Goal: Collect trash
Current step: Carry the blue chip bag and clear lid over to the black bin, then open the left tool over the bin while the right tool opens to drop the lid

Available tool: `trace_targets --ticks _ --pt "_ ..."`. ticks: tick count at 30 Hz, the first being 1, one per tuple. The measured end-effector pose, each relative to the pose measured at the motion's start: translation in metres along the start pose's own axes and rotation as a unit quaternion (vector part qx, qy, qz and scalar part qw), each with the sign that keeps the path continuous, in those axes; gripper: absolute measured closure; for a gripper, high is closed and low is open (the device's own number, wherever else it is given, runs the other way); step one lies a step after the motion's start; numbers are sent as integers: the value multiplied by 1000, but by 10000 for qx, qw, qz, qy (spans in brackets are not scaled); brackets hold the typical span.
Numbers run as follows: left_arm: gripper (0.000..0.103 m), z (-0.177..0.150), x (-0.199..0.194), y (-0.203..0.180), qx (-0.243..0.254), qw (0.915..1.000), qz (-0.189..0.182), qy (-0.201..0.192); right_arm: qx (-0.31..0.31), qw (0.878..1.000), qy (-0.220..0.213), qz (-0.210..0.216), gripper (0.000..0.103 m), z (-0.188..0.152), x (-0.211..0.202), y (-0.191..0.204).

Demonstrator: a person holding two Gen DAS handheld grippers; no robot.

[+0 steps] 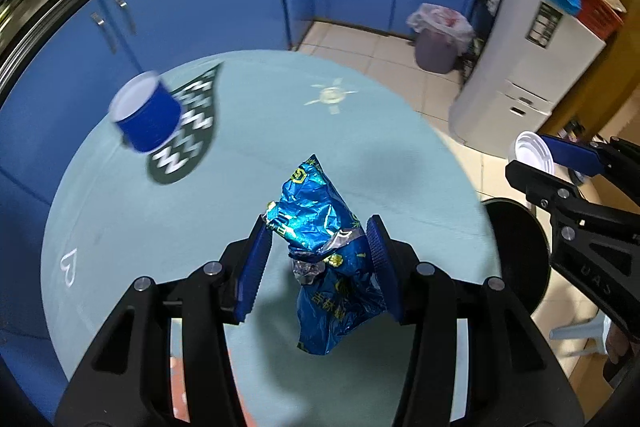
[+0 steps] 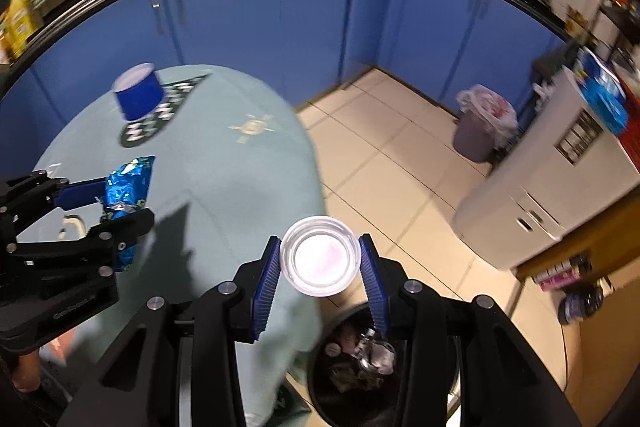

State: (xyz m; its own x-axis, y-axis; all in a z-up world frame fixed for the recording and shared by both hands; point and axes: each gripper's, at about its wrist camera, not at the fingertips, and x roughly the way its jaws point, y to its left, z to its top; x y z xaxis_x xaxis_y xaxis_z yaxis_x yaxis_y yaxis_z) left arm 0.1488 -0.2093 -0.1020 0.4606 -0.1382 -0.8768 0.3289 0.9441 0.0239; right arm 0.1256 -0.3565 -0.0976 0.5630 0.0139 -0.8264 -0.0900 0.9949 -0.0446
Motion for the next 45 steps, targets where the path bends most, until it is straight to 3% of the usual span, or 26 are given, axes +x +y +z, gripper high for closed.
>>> trace_targets --ticks 16,30,37,45 --pt "53 15 4 -93 872 9951 -471 -16 728 9946 272 -692 64 -46 -10 -85" --pt "48 17 -3 -151 1434 9860 -845 -67 1192 9878 471 -882 64 -80 -20 -123" --pt "18 17 -10 -164 1532 9825 -1052 -145 1312 9859 517 -901 64 -89 -20 -134" --pt "16 19 -5 -154 1333 9869 -912 -41 1359 9852 711 -759 64 -95 -11 -131"
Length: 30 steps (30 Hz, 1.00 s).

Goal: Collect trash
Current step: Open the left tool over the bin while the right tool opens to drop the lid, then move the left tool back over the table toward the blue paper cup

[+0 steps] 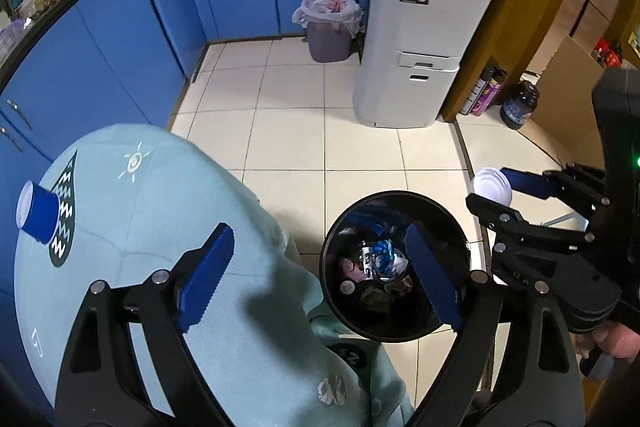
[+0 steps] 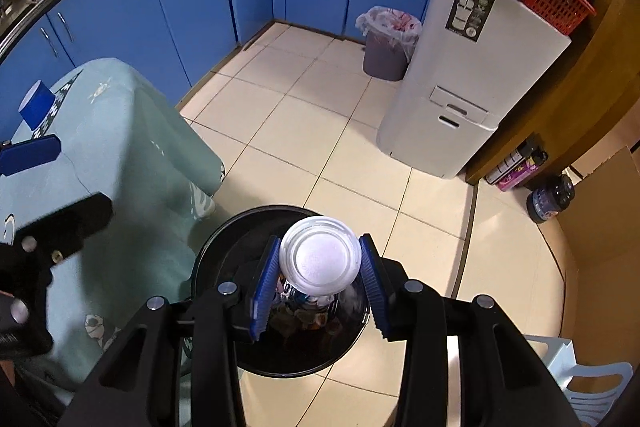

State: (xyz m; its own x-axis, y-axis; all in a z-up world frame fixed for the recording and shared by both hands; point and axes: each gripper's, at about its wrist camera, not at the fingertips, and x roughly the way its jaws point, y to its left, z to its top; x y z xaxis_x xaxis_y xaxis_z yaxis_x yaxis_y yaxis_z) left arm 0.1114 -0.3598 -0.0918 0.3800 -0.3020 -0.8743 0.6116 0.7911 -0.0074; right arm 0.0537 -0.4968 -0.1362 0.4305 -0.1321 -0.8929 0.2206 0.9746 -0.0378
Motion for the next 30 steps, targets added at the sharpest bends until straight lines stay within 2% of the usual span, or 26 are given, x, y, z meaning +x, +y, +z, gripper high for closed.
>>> trace_targets --ticks 2,5,19,30 --pt "16 -2 0 4 -37 10000 49 10 41 9999 103 56 61 -1 4 0" --pt "16 -2 -2 7 -90 9999 117 -5 104 9999 119 38 41 -2 6 -1" --pt "16 -4 -16 51 -603 9972 420 -135 144 9998 -34 154 41 8 -2 6" --pt "16 -25 -30 116 -1061 9896 939 -265 -493 9966 -314 573 41 45 -9 79"
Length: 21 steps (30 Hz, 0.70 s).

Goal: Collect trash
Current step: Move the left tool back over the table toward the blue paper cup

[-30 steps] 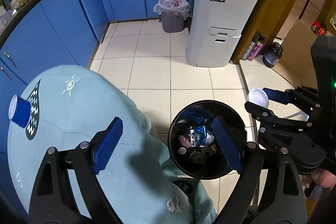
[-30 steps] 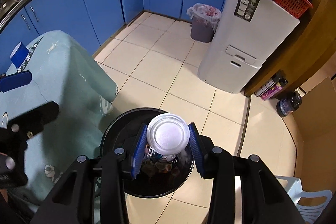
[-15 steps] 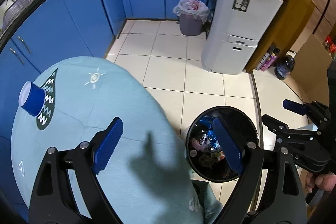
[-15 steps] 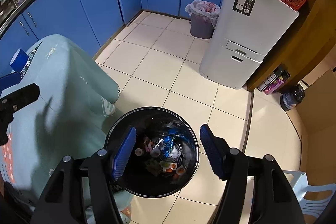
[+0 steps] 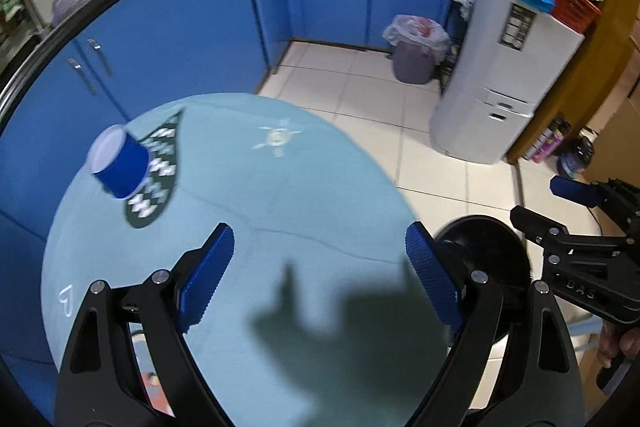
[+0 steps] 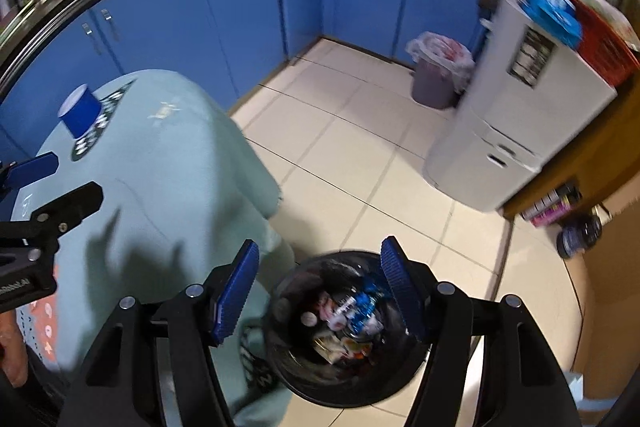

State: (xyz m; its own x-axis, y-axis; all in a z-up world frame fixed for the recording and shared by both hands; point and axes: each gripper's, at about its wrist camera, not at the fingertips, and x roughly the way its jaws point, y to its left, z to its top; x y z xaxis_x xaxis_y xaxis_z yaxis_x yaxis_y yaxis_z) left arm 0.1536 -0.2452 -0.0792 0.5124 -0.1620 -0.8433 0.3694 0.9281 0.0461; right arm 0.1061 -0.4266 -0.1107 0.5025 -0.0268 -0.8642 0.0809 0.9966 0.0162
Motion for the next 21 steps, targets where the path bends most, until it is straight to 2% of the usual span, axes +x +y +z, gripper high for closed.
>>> trace_targets --ticks 9,16,21 --pt "16 1 8 83 -346 9976 537 -260 -405 9990 -81 169 41 33 15 68" --pt "16 16 34 145 -575 9947 808 -269 -292 9993 226 24 41 32 37 77" --pt "16 23 55 174 -698 9943 777 -204 -210 9995 95 194 41 43 37 87"
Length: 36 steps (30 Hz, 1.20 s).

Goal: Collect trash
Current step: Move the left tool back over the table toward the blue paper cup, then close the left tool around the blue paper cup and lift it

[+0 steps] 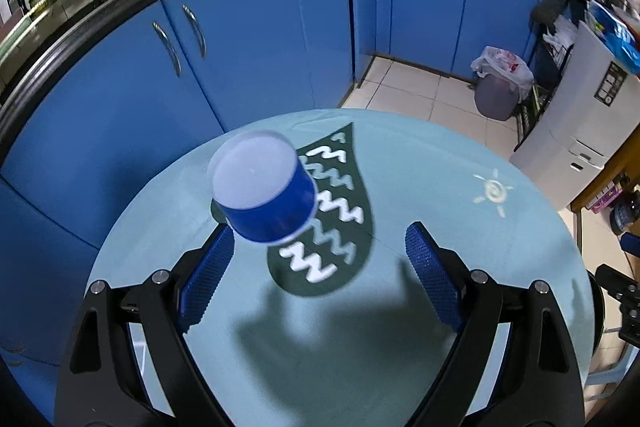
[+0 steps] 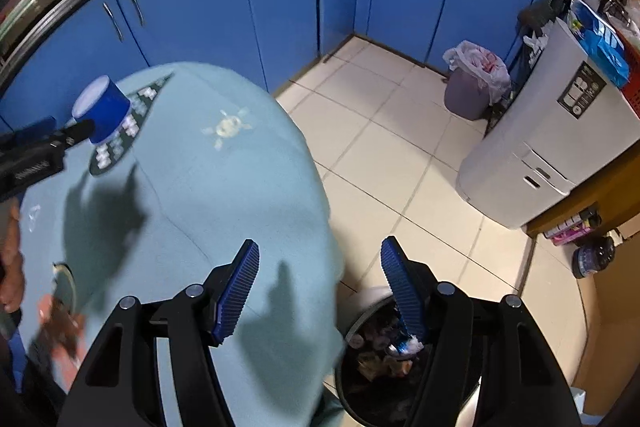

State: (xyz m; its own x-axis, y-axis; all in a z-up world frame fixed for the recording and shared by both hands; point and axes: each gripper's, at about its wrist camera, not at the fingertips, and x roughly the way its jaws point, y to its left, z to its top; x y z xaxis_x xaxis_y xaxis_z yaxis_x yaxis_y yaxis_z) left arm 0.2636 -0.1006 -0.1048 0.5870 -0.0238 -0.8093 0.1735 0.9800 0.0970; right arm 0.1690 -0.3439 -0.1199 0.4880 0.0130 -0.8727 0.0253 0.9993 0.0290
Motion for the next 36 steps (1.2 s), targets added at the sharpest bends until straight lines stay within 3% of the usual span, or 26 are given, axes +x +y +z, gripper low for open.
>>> trace_targets --ticks 11,15,24,27,29,33,36 --pt "16 23 43 24 144 9999 -62 -58 -606 9974 -74 386 41 30 27 68" --pt "16 28 55 27 141 9999 -96 -11 -672 9969 -21 414 41 32 34 74" --pt "16 24 66 22 441 9983 270 -275 -682 9966 -6 456 41 34 41 79" --pt "29 18 63 22 413 9971 497 -405 -687 9965 0 466 41 33 42 79" --pt "45 17 60 25 394 9964 604 -456 -687 9965 -12 472 41 33 41 79" --pt "53 17 54 30 399 9974 389 -454 -692 9963 -43 505 41 33 39 78" --pt "67 16 46 30 398 9974 283 -530 -708 9961 -51 528 41 33 38 79"
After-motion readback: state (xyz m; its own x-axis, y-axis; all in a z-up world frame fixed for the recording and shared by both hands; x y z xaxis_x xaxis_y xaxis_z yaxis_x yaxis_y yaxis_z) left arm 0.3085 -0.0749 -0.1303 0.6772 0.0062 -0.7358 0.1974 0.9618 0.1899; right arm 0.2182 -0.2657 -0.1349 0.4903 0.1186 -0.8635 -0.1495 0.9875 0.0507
